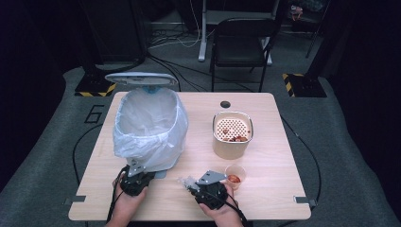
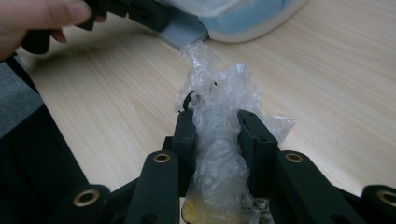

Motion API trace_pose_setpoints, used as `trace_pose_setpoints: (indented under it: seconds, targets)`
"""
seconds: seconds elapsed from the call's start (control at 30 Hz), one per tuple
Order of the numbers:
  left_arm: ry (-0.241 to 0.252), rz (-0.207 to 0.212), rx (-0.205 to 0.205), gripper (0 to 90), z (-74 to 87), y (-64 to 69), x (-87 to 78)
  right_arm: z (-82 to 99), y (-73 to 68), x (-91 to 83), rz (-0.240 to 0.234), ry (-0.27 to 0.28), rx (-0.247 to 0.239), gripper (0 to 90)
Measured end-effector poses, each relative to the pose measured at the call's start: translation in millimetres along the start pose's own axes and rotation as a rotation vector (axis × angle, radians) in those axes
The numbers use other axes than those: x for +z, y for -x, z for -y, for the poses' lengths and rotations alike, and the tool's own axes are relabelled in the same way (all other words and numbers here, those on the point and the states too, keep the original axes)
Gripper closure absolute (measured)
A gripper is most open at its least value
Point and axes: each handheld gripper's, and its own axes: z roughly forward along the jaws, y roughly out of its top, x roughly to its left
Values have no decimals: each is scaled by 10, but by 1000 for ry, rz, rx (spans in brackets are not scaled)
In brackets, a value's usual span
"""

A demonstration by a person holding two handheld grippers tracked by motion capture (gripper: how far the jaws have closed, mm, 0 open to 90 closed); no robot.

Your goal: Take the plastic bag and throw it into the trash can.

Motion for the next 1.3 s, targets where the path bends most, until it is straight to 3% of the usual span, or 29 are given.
trace_pose_setpoints:
  seconds: [0.13,0.2,0.43,0.97,1.3]
  targets:
    - [2,3,-2,900,0,-3,2,-144,-8,-113,-20,22,0,708]
    - [4,6,2,900,-2,-11,3,-264,6,-188,-25,34,-23,708]
    - [-10,9,11,900,-5,-23,-6,-444,83,-267,-39,37,-22,708]
    - [0,5,-1,900,1,-5,0,-859,305,-529,-24,71,-63,706]
    - [0,6,-1,900,0,-5,0,-1077,443,-641,-13,97,-49,707]
